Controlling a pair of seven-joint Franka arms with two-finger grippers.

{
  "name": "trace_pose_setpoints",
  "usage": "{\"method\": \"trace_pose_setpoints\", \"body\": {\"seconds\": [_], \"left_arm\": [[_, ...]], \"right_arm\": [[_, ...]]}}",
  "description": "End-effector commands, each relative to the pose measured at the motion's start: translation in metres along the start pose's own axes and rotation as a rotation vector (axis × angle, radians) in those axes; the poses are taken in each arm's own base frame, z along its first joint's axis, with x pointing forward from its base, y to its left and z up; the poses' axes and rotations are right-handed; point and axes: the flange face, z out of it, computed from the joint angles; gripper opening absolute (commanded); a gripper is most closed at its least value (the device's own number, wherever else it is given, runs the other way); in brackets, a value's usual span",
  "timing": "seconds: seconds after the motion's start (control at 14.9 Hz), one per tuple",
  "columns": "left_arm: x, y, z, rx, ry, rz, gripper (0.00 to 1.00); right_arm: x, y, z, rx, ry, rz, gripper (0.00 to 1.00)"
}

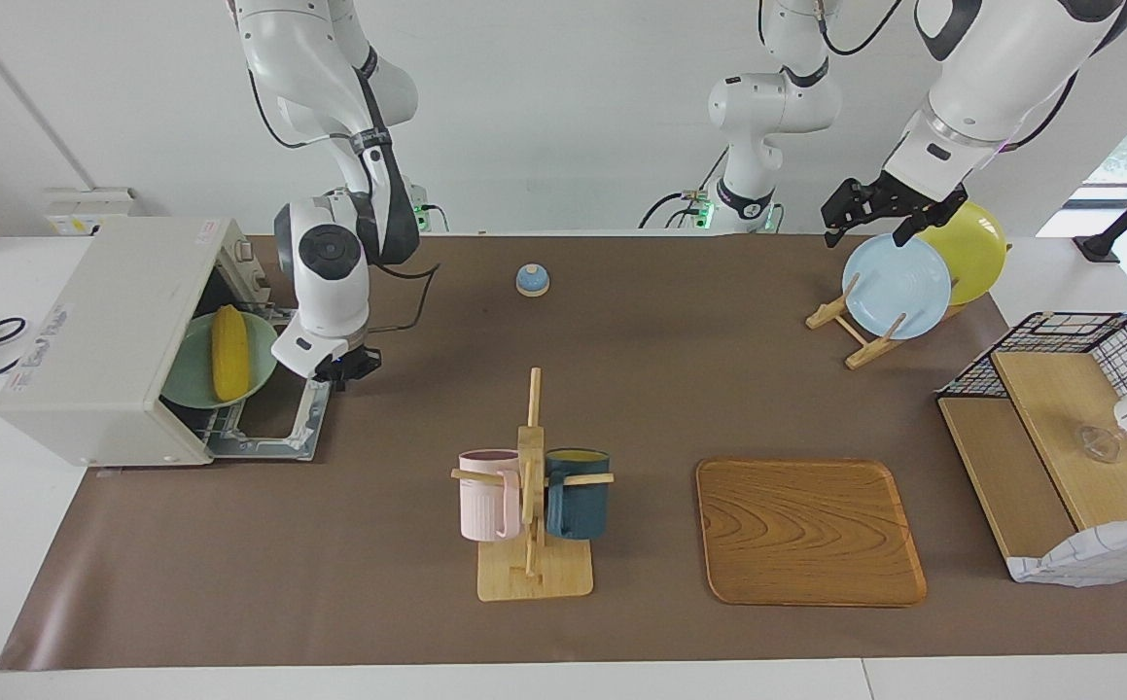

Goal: Put corn in oven
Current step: 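Release the plate inside the oven and withdraw the right gripper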

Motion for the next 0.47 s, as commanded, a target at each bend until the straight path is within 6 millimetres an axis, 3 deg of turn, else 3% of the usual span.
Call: {"method": "trace_pose_setpoints", "body": {"seconds": [0.0, 0.4], "left_arm": [[0.0014, -0.0035, -0.0050, 0.000, 0.011, 0.000, 1.00], [0.0014, -0.0035, -0.0050, 0.000, 0.011, 0.000, 1.00]], "right_arm": [[-0.0027, -0.0021, -0.0010, 0.013, 0.002, 0.026, 0.00], [-0.0077, 0.0006, 0.0080, 0.001, -0.027, 0.021, 0.00]]}}
